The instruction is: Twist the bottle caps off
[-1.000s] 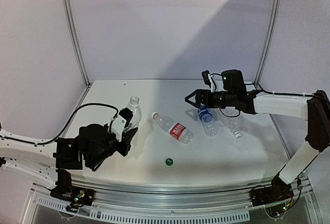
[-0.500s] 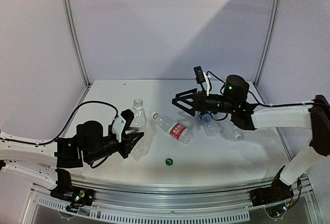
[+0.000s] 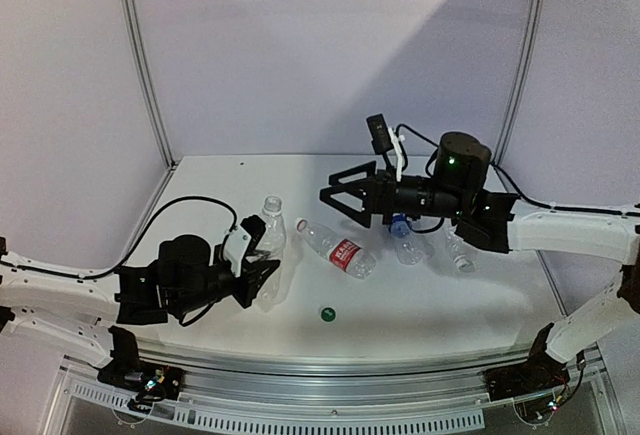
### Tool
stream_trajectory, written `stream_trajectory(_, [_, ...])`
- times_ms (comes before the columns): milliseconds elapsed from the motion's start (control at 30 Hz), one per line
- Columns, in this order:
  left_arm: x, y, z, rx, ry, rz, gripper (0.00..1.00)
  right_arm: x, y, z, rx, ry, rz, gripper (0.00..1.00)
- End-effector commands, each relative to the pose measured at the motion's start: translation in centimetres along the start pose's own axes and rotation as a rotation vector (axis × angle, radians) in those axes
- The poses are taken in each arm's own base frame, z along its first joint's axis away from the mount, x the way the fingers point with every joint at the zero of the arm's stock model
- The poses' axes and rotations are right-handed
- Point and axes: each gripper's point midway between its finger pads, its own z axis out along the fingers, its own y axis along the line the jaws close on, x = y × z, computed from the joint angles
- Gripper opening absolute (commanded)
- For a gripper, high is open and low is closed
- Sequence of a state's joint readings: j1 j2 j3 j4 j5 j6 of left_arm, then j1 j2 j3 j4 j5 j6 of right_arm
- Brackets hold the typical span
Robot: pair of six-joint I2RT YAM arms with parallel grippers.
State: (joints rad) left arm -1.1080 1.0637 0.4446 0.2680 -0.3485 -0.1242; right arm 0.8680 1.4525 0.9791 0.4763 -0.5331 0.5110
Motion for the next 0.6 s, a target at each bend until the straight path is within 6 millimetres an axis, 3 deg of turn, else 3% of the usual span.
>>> stream_trajectory(0, [-0.1, -0.1, 0.8, 0.007, 0.021, 0.002, 0.25, 3.4, -3.3, -0.4, 0.198, 0.161, -0.146, 0.85])
stream_trajectory(133, [0.1, -0.8, 1.2, 0.041, 0.04, 0.008, 0.25, 4.7, -2.7, 0.7, 0.162, 0.232, -0.132, 0.75])
stream_trajectory(300, [-0.1, -1.8, 1.0, 0.098, 0.031, 0.01, 0.25, 6.2, -2.3, 2.0, 0.131, 0.28, -0.129, 0.74])
stream_trajectory(567, [0.5, -3.2, 1.5, 0.169, 0.06, 0.016, 0.26, 6.5, -1.2, 3.0, 0.045, 0.253, -0.072, 0.71])
